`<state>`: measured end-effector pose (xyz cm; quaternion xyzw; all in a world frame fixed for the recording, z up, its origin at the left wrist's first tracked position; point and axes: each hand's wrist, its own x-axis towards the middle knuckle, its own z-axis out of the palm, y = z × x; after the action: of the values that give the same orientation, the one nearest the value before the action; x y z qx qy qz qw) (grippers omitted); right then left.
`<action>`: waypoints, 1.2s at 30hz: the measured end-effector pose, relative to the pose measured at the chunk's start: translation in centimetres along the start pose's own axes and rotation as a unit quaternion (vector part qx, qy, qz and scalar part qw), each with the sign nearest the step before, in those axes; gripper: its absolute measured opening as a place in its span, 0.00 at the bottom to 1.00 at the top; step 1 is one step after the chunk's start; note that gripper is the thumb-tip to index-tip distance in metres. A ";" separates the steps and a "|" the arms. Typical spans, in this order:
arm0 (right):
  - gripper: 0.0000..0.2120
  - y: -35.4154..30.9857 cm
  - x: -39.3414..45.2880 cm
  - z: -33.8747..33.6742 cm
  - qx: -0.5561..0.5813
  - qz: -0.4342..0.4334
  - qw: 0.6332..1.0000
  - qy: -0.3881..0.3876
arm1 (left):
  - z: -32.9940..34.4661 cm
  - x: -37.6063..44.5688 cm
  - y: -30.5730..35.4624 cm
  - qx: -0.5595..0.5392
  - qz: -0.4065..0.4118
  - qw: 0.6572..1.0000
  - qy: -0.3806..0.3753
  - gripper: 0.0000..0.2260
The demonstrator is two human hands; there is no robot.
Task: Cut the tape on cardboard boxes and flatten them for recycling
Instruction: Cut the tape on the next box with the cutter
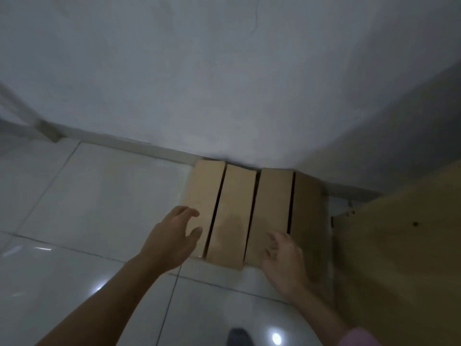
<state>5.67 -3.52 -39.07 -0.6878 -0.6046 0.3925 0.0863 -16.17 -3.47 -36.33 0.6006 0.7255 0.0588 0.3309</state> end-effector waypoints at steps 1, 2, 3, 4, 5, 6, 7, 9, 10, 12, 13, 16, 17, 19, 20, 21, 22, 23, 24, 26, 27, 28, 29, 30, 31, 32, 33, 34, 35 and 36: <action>0.20 1.0 1.9 1.7 0.010 0.018 1.000 0.000 | 1.5 1.6 -1.3 0.002 -0.002 1.000 0.000 0.17; 0.20 1.9 3.8 3.2 0.019 0.032 0.999 -0.003 | 3.0 3.2 -2.6 0.004 -0.003 1.000 0.002 0.17; 0.20 2.6 5.6 4.8 0.028 0.042 0.999 -0.010 | 4.4 4.7 -3.8 0.005 -0.005 1.000 0.005 0.17; 0.19 3.3 7.4 6.3 0.037 0.046 0.998 -0.011 | 5.7 6.2 -4.9 0.007 -0.009 1.000 0.010 0.18; 0.18 3.8 9.2 7.7 0.042 0.043 0.998 -0.007 | 6.9 7.6 -6.0 0.008 -0.018 1.000 0.019 0.20; 0.18 4.4 11.0 9.0 0.048 0.035 0.998 0.002 | 8.0 8.9 -7.0 0.007 -0.032 0.999 0.030 0.22; 0.19 4.8 12.7 10.1 0.051 0.028 0.998 0.013 | 9.0 10.2 -7.9 0.003 -0.051 0.998 0.040 0.25; 0.22 5.3 15.6 11.8 0.042 0.021 0.999 0.023 | 10.9 12.4 -9.5 -0.014 -0.089 0.995 0.049 0.32; 0.24 5.4 16.9 12.4 0.037 0.027 0.999 0.021 | 11.5 13.4 -10.1 -0.030 -0.105 0.993 0.051 0.35; 0.26 5.4 18.7 13.4 0.000 0.030 0.999 0.025 | 12.7 15.4 -11.4 -0.079 -0.141 0.986 0.049 0.40; 0.27 5.2 19.1 13.8 -0.033 0.026 0.999 0.023 | 13.1 16.0 -11.9 -0.113 -0.163 0.979 0.043 0.41; 0.31 5.0 20.1 14.9 -0.065 0.027 0.997 0.028 | 14.2 17.3 -12.9 -0.217 -0.200 0.955 0.033 0.49; 0.33 4.9 20.3 15.0 -0.038 0.047 0.997 0.038 | 14.5 17.3 -13.1 -0.216 -0.201 0.955 0.038 0.53; 0.41 4.8 21.0 14.7 0.075 0.116 0.989 0.047 | 14.6 16.9 -13.6 -0.197 -0.197 0.959 0.060 0.56; 0.45 4.9 21.2 14.4 0.137 0.146 0.979 0.040 | 14.3 16.5 -13.6 -0.186 -0.196 0.960 0.079 0.57; 0.46 5.0 21.2 14.2 0.190 0.173 0.966 0.023 | 13.9 16.0 -13.6 -0.172 -0.196 0.960 0.097 0.56; 0.42 5.0 21.0 13.8 0.238 0.187 0.953 0.009 | 13.2 15.4 -13.3 -0.156 -0.196 0.961 0.115 0.55; 0.38 4.8 20.3 13.5 0.276 0.197 0.941 -0.005 | 12.4 14.8 -13.0 -0.143 -0.193 0.962 0.126 0.53; 0.35 4.5 19.6 13.2 0.320 0.202 0.926 -0.010 | 11.5 14.2 -12.7 -0.132 -0.184 0.965 0.135 0.52; 0.35 3.7 18.0 12.6 0.409 0.207 0.889 -0.001 | 9.6 12.8 -11.6 -0.111 -0.152 0.970 0.154 0.53; 0.35 2.9 16.7 11.9 0.456 0.208 0.865 0.004 | 8.2 11.8 -10.8 -0.099 -0.134 0.973 0.163 0.54; 0.33 2.4 16.0 11.6 0.493 0.200 0.847 0.011 | 7.3 11.1 -10.0 -0.090 -0.115 0.974 0.172 0.54; 0.32 1.7 14.8 10.7 0.511 0.195 0.837 0.015 | 6.1 10.1 -9.1 -0.082 -0.099 0.975 0.184 0.54; 0.31 0.9 13.6 9.5 0.518 0.187 0.835 0.018 | 4.6 9.2 -7.8 -0.073 -0.081 0.974 0.197 0.53; 0.30 0.0 12.2 8.1 0.521 0.176 0.835 0.018 | 3.0 8.1 -6.5 -0.064 -0.062 0.973 0.213 0.53; 0.29 -0.9 10.6 6.4 0.524 0.165 0.835 0.016 | 1.3 7.0 -5.0 -0.053 -0.043 0.972 0.225 0.52; 0.27 -1.9 8.9 4.6 0.527 0.153 0.836 0.015 | -0.7 5.8 -3.2 -0.039 -0.023 0.971 0.233 0.52; 0.25 -2.9 7.1 2.7 0.533 0.148 0.833 0.022 | -2.7 4.6 -1.4 -0.025 -0.004 0.971 0.240 0.51; 0.21 -3.9 5.3 0.8 0.538 0.145 0.830 0.033 | -4.7 3.4 0.5 -0.014 0.012 0.970 0.244 0.50; 0.17 -5.1 3.4 -1.2 0.545 0.146 0.825 0.045 | -6.7 1.9 2.5 -0.006 0.026 0.968 0.248 0.49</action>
<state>2.45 1.26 -36.74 -0.6261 -0.1805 0.6343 0.4161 -17.92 1.08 -30.69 0.5844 0.7685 0.2184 0.1424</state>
